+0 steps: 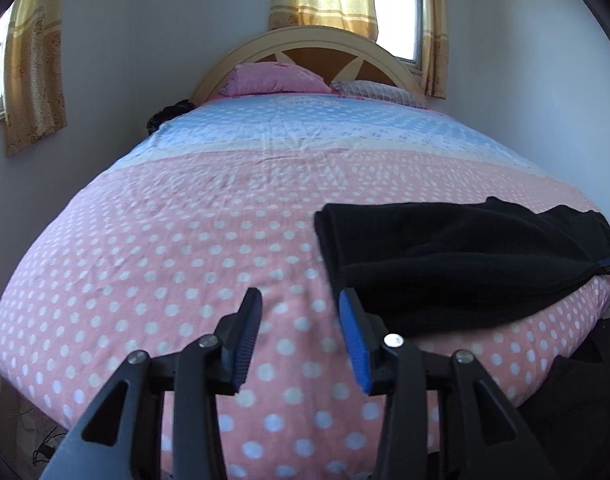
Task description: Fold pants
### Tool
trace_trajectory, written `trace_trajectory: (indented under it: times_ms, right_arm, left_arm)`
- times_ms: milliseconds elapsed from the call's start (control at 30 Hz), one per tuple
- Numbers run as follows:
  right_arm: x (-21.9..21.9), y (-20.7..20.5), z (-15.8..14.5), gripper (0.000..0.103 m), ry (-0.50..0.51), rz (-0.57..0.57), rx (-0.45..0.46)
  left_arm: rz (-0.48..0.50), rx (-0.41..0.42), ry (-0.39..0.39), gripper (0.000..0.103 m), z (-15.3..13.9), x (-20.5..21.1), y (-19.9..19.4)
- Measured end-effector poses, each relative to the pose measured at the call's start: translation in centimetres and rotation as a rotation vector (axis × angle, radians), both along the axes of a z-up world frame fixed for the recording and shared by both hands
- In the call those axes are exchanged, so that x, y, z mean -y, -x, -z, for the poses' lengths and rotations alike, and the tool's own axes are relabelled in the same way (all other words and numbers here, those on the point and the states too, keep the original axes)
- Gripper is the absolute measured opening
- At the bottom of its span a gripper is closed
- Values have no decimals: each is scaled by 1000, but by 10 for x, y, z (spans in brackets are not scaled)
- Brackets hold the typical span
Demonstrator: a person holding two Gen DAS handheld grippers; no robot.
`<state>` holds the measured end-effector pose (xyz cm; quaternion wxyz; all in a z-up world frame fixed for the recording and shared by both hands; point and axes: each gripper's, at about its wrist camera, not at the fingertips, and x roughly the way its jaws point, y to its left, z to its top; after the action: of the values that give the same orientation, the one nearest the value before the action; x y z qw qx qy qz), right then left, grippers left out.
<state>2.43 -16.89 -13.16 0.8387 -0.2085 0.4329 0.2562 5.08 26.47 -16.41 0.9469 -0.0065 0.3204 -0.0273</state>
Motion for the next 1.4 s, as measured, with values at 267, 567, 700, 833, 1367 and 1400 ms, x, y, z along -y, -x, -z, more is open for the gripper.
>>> trace_trajectory:
  times_ms: [267, 567, 700, 833, 1367, 1400]
  right_arm:
    - [6, 4, -12, 6, -44, 1, 23]
    - [9, 1, -51, 65, -188, -13, 77]
    - [-1, -6, -54, 65, -196, -22, 76]
    - [-18, -15, -54, 65, -161, -32, 105]
    - [-35, -59, -73, 65, -254, 66, 148]
    - [-35, -61, -75, 65, -260, 74, 151]
  left_arm:
    - [-135, -15, 91, 41, -5, -40, 10]
    - [-4, -51, 175, 41, -17, 17, -48]
    - [-10, -99, 37, 41, -11, 45, -69]
    - [-16, -176, 90, 41, 0, 38, -92]
    - [21, -122, 304, 7, -18, 20, -103]
    - [16, -99, 297, 7, -22, 20, -103]
